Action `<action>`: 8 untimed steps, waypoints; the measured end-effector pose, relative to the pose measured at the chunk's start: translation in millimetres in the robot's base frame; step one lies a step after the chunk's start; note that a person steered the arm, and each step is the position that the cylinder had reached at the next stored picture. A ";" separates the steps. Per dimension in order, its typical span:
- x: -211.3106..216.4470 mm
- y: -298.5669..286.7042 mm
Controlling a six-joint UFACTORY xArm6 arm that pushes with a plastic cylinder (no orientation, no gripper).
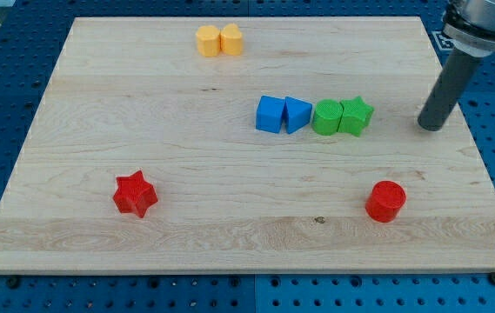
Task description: Push the red circle towards the bottom center of the board
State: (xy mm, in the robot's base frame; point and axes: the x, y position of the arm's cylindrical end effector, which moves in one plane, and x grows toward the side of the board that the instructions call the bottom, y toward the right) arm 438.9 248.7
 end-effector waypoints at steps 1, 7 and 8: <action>25.1 7.4; 120.6 -43.1; 120.6 -51.8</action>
State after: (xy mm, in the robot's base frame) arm 559.4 196.9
